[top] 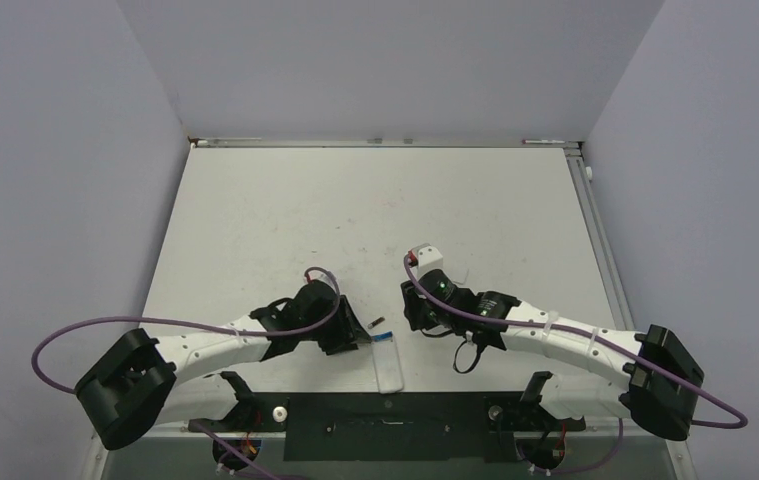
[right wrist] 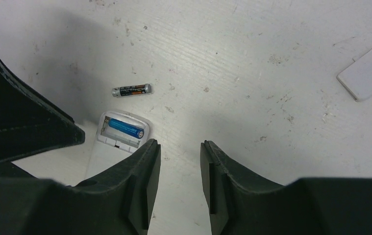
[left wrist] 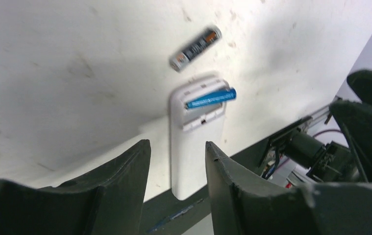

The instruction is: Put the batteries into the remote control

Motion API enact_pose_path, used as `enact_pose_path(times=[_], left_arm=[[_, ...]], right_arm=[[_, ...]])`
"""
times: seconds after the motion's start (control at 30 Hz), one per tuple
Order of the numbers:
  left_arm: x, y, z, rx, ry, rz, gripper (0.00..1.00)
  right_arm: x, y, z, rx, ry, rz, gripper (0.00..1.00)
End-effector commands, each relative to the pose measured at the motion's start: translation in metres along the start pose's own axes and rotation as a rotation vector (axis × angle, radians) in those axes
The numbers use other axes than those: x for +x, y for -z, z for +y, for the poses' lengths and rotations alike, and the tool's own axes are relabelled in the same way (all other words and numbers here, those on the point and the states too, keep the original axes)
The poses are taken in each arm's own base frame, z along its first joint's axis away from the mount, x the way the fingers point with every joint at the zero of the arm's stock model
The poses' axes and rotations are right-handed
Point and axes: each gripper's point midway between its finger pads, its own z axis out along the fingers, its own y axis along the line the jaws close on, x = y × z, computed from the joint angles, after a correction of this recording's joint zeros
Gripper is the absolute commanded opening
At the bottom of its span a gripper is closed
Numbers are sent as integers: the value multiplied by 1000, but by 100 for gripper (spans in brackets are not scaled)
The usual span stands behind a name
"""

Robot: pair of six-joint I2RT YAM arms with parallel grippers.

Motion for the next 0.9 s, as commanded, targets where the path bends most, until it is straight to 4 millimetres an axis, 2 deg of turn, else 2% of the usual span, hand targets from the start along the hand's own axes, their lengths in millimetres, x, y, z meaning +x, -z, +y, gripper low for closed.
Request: enact_pose_path(times=[0.0,0.17,0.33,0.87], left_arm=[[-25,6,-2,-1,-20,-53,40],[-32,2,-7,4,-26,-51,33],[-30,-7,-9,10,-22,-22,27],[-26,-18,-16,60,-25,10,21]], right_arm=[[-15,-4,5,-23,-24,-45,35],[-18,-4,4,-23,-38,-57,33],[-18,-6,4,-28,-51,-59,33],[-9,-14,12,-77,-69,-31,32]])
